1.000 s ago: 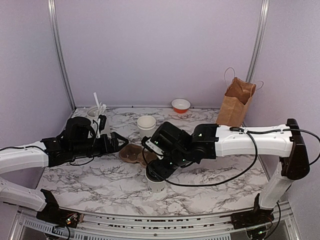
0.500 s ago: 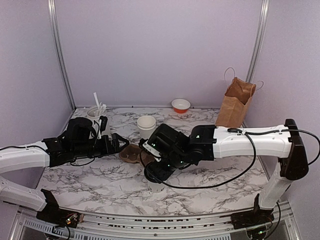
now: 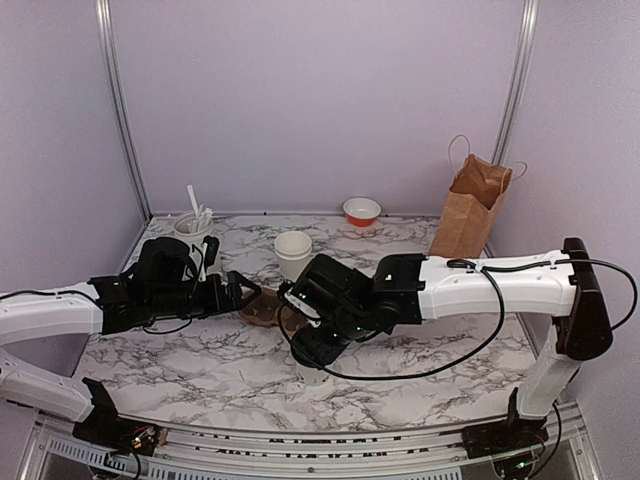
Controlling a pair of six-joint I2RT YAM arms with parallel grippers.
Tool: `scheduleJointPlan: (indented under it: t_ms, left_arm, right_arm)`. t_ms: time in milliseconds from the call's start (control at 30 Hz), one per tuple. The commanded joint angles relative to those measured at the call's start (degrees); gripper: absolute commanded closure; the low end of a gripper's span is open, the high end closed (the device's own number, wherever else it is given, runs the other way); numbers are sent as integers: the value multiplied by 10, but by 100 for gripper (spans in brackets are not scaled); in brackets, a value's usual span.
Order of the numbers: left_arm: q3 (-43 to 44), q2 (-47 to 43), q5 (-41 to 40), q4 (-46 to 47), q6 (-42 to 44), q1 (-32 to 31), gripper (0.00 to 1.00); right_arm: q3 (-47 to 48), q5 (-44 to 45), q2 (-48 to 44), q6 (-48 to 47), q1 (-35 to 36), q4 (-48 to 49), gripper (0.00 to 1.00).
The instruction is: Pack the takeout coffee
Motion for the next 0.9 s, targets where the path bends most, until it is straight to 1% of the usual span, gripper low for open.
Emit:
scheduleJointPlan:
  t_ms: [0,533,667,867]
  left_arm:
    - [7,10,-4,-12,11,-4,1]
    - [11,30,0,-35,19,-20,1]
    - [11,29,-3,-40,21,-25,1]
    - [13,26,-5,-47,26,-27,1]
  right_arm:
    - [18,10,12,2,5,-17,36]
    - [-37,-2,14,32,5,2,34]
    - [-29,5,12,36,6,-6,32]
    - [-3,18,15,37,9,-22,26]
